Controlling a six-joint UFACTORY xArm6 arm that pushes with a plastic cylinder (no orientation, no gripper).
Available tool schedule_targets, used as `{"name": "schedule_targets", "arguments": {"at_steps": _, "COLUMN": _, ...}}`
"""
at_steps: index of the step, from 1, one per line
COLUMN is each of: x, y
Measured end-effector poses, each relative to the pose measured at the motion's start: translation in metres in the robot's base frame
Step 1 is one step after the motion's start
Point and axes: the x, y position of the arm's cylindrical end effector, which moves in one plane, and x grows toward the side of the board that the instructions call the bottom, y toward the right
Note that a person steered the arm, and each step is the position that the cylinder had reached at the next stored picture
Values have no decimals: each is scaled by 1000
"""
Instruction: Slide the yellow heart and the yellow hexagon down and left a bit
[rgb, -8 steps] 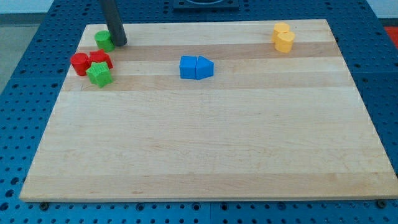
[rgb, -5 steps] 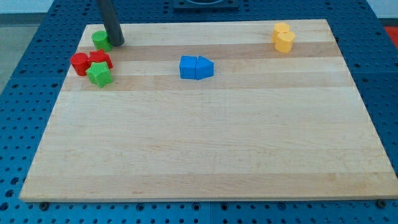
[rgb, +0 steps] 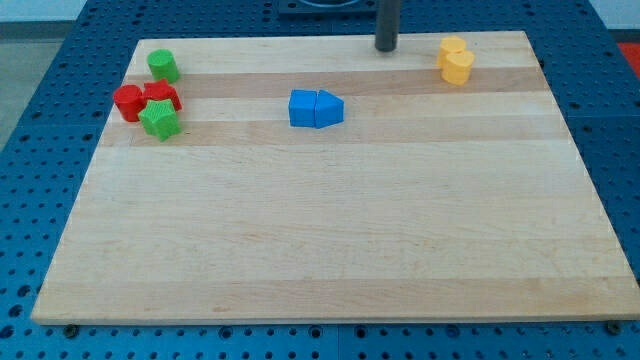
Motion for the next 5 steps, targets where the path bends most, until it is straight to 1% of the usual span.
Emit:
{"name": "schedule_targets", "arguments": {"at_steps": 1, "x": -2, "y": 42}}
{"name": "schedule_targets", "arguments": {"at_steps": 2, "x": -1, "y": 99}}
{"name": "schedule_targets", "arguments": {"at_steps": 3, "x": 42, "y": 103}}
{"name": "schedule_targets", "arguments": {"at_steps": 4, "x": 69, "y": 84}}
{"name": "schedule_targets", "arguments": {"at_steps": 5, "x": 84, "y": 133}}
